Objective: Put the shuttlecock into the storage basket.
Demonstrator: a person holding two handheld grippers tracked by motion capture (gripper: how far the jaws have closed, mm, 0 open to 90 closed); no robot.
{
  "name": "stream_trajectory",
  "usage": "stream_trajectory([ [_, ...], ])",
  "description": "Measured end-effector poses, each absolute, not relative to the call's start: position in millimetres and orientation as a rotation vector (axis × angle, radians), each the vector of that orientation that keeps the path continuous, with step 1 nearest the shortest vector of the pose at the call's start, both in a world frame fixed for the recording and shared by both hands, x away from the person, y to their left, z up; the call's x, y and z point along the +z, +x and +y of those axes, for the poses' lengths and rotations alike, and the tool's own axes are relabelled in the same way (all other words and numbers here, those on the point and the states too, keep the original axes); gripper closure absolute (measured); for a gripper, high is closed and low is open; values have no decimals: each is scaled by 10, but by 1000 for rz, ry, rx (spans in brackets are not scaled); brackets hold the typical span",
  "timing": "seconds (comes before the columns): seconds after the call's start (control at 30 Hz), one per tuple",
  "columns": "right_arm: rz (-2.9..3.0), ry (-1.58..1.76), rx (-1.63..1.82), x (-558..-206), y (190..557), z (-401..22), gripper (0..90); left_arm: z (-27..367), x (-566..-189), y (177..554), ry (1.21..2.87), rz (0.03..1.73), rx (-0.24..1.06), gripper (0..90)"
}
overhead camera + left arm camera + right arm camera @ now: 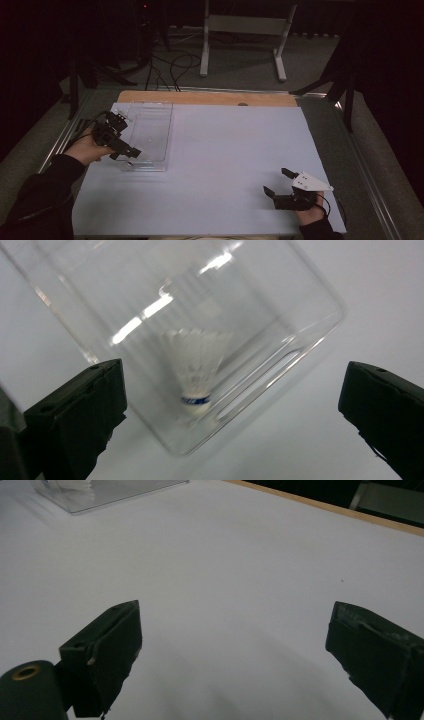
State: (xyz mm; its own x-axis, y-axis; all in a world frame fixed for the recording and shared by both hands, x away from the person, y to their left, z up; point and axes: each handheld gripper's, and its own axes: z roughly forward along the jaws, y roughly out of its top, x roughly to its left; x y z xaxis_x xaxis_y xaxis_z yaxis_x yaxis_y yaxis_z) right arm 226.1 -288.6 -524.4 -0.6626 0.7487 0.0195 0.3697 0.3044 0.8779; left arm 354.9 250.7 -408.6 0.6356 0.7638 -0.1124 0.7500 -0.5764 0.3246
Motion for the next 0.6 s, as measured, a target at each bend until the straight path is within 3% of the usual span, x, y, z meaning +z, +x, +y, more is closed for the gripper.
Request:
stream_trajectory([
  [0.6,2183,993,1310,-5241,2259,-2885,81,2049,-3917,3449,2493,972,35,0],
])
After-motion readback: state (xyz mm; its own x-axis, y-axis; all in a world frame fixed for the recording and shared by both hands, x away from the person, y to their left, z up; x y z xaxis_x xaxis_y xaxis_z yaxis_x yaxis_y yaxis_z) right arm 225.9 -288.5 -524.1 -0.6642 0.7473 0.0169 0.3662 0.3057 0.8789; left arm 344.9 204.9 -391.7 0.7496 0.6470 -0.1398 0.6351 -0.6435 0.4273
